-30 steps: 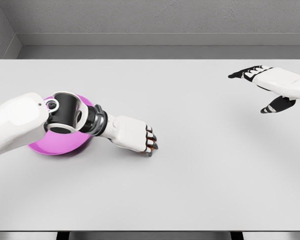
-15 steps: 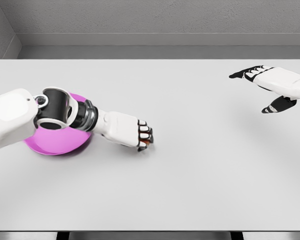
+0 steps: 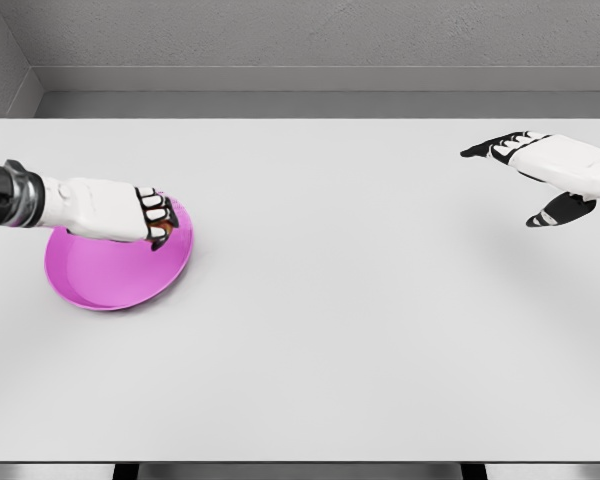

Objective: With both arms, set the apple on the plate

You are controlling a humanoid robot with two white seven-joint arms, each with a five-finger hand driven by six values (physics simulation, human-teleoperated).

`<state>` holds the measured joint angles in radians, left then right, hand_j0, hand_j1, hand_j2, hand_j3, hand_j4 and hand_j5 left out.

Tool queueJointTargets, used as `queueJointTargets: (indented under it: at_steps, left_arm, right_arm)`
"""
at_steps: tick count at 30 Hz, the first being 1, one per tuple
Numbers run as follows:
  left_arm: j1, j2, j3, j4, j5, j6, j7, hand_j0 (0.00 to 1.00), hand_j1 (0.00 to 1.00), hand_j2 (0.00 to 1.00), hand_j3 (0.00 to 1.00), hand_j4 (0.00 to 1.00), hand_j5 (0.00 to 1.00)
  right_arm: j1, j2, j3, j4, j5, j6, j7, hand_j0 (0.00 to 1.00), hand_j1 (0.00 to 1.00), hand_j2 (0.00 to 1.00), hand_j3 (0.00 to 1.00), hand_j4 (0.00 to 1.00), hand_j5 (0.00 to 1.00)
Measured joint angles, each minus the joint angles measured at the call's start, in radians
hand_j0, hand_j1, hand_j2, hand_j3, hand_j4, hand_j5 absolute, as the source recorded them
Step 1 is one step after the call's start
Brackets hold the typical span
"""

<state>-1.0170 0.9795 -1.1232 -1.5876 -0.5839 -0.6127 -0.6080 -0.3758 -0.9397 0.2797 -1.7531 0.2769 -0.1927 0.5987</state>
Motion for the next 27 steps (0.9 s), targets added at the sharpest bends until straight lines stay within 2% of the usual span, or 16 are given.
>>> queueJointTargets:
  at_steps: [4,6,7,14,20,25,27]
  left_arm:
    - [0.017,0.026,0.006,0.001,0.001,0.000,-0.006,0.25,0.25,0.25,0.25,0.25,0.25]
    - [0.017,0.030,0.008,0.002,0.003,0.000,-0.008,0.49,0.49,0.49,0.49,0.49,0.49]
    - [0.018,0.030,0.011,0.002,0.004,0.001,-0.008,1.00,1.00,1.00,1.00,1.00,1.00]
    - [0.018,0.029,0.023,0.008,-0.021,0.000,-0.004,1.00,1.00,1.00,1.00,1.00,1.00]
    - [0.020,0.030,0.030,0.009,-0.008,0.000,-0.003,1.00,1.00,1.00,1.00,1.00,1.00]
    - [0.020,0.035,0.051,0.039,0.205,0.000,-0.003,1.00,1.00,1.00,1.00,1.00,1.00]
    - [0.041,0.038,0.053,0.051,0.274,0.000,-0.003,1.00,1.00,1.00,1.00,1.00,1.00]
  right_arm:
    - [0.000,0.000,0.001,0.000,0.000,0.000,0.000,1.00,1.00,1.00,1.00,1.00,1.00]
    - [0.000,-0.001,0.001,0.000,0.000,0.000,0.000,1.00,1.00,1.00,1.00,1.00,1.00]
    - [0.000,-0.001,0.001,0.000,0.000,0.000,0.000,1.00,1.00,1.00,1.00,1.00,1.00]
    - [0.002,-0.006,0.000,0.000,0.000,0.000,0.000,1.00,1.00,1.00,1.00,1.00,1.00]
    - [0.002,-0.007,0.000,0.000,0.000,0.000,0.000,1.00,1.00,1.00,1.00,1.00,1.00]
    - [0.003,-0.003,0.000,0.000,0.000,0.000,0.000,1.00,1.00,1.00,1.00,1.00,1.00]
    - [0.003,-0.004,0.000,0.000,0.000,0.000,0.000,1.00,1.00,1.00,1.00,1.00,1.00]
